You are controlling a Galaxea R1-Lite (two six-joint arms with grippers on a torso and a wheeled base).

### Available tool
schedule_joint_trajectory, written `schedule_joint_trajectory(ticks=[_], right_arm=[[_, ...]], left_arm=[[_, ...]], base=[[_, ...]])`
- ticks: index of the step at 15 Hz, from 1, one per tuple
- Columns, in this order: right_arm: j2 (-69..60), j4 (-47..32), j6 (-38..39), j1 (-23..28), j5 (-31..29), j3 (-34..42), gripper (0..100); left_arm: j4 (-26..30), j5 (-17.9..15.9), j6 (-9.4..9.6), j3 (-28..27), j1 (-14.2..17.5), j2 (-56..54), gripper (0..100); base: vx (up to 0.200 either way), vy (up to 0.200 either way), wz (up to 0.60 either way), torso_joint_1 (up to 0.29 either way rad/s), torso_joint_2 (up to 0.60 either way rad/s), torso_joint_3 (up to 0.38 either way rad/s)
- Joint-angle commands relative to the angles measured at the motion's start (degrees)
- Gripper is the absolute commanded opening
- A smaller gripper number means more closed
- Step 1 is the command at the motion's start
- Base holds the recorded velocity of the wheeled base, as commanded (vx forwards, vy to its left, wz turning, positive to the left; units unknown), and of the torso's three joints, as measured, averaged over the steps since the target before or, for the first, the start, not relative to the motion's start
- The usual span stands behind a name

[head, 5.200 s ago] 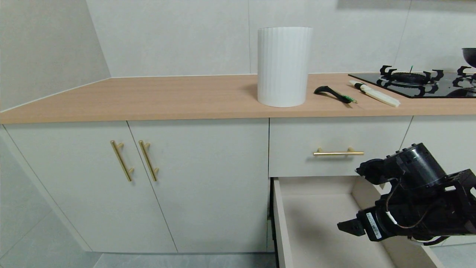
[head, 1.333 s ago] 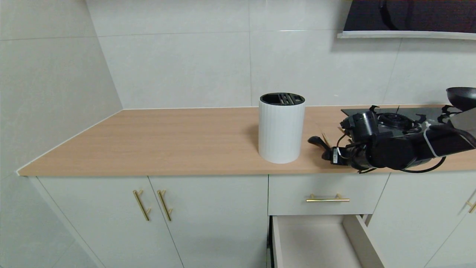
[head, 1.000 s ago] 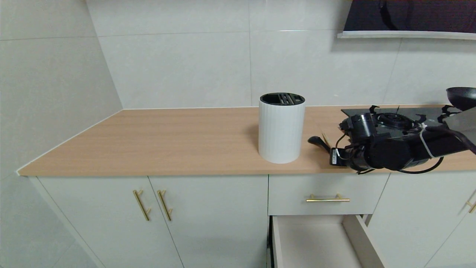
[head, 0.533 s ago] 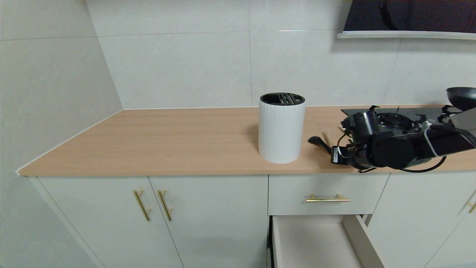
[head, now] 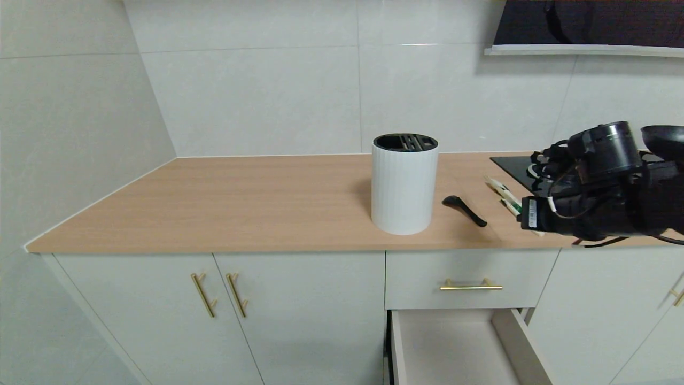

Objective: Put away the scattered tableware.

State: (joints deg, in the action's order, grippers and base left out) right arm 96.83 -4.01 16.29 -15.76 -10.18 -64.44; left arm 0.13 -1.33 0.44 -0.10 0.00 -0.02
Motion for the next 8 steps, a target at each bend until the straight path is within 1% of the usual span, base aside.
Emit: schedule_joint_trajectory(ticks=[1,2,4,6,8], right_arm=[[-10.96,-5.75,-0.03,-1.38,3.59,3.09,0],[-13.95,-12.69,-0.03,-1.73,6.58,3.27,0],[-16.23,-21.57,-0.91,-1.73,13.17,3.09,0],[-17.03,-26.49,-4.95,-1.73,17.03,3.36,0],[-16.06,-26.66,-6.18,-2.17,18.09,4.41,0]], left_arm=[[-0.05,0.01,0.0,0.01,0.0,0.02,100],[0.04,0.01,0.0,0.01,0.0,0.02,100],[-0.05,0.01,0.0,0.01,0.0,0.02,100],[0.04,0.01,0.0,0.01,0.0,0.02,100],[0.04,0.01,0.0,0.01,0.0,0.02,100]], base=[[0.0,0.0,0.0,0.0,0.0,0.0],[0.0,0.0,0.0,0.0,0.0,0.0],[0.0,0.0,0.0,0.0,0.0,0.0],[0.0,0.0,0.0,0.0,0.0,0.0],[0.0,0.0,0.0,0.0,0.0,0.0]])
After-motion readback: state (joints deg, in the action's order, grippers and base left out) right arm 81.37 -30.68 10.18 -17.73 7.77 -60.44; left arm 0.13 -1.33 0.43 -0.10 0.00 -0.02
